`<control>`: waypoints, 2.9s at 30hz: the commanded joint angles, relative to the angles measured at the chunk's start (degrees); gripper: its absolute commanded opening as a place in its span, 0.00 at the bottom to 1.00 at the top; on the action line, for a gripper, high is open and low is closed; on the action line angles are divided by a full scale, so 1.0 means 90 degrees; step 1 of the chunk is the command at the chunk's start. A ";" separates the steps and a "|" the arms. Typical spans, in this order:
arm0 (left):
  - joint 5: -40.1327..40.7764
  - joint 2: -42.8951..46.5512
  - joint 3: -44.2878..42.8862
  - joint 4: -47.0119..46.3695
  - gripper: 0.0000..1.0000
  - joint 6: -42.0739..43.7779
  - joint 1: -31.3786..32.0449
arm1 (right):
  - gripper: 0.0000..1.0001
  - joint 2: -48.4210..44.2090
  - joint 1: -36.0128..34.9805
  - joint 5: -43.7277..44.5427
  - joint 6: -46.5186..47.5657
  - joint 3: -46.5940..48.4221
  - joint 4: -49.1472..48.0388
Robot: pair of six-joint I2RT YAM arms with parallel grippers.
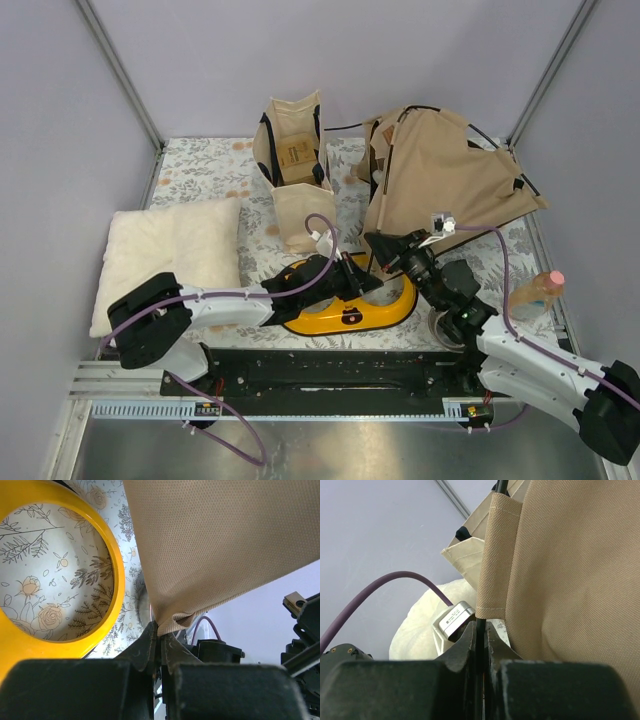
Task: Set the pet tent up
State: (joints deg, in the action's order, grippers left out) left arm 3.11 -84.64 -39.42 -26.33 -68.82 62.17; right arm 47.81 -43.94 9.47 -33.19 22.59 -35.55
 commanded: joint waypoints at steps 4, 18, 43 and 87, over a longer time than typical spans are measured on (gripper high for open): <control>-0.1479 -0.0439 -0.0287 0.0845 0.00 -0.0059 0.0397 | 0.13 -0.0624 0.0312 0.0578 0.0407 -0.0303 0.0101; -0.1205 -0.0918 -0.0864 0.1431 0.00 0.0381 0.0377 | 0.50 -0.1318 0.0303 -0.0153 0.0280 -0.0333 0.1995; -0.1108 -0.0859 -0.0689 0.1275 0.00 0.0361 0.0348 | 0.42 -0.1368 0.0312 -0.1678 0.0270 -0.0196 0.3179; -0.0366 -0.0713 -0.0132 0.1646 0.00 0.1933 0.0836 | 0.00 -0.1084 0.0303 0.1515 0.0641 0.0283 0.0796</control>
State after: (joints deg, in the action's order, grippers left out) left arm 10.00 -90.28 -44.10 -23.35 -51.42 64.86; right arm 38.68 -42.78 7.77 -29.43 19.38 -13.26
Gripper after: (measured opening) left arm 0.034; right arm 0.041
